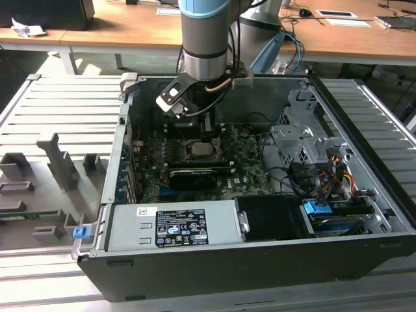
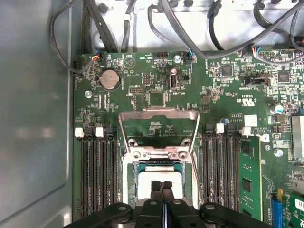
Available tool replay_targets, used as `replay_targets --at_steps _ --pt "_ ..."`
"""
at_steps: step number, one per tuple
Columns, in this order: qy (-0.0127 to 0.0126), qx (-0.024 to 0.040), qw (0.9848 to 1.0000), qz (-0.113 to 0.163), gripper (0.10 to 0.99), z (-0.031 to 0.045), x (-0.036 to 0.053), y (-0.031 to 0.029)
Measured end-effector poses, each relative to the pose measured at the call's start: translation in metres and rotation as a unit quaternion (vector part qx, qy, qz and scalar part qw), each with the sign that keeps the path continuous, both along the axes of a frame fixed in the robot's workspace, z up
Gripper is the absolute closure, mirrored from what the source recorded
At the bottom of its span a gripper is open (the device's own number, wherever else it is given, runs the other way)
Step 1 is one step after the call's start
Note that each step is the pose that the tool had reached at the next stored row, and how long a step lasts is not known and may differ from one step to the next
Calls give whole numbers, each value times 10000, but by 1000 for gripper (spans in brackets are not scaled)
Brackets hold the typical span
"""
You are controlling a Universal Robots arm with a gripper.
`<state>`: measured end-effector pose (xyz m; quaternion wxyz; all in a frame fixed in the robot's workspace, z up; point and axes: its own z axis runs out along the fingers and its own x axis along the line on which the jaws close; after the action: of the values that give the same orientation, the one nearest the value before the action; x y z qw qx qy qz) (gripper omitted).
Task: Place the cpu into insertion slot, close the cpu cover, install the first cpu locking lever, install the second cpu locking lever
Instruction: 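Close the cpu cover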
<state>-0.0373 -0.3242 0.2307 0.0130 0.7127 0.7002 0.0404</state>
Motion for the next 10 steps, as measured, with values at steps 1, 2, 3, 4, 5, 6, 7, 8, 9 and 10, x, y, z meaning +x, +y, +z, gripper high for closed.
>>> replay_targets --at_steps 1,2,3,4,5,6,7,8,9,10 --pt "9 1 10000 0 980 2 6 0" --pt "11 0 10000 -1 980 19 6 0" --pt "11 1 10000 -1 980 44 6 0" --pt "11 1 10000 0 980 77 6 0" --pt "11 1 10000 0 980 132 7 1" --pt "12 1 10000 0 980 162 7 2" --pt "12 1 10000 0 980 186 7 3" --pt "15 1 10000 -1 980 239 6 3" --pt "16 3 10000 -1 980 254 8 4" --pt "16 4 10000 0 980 255 15 4"
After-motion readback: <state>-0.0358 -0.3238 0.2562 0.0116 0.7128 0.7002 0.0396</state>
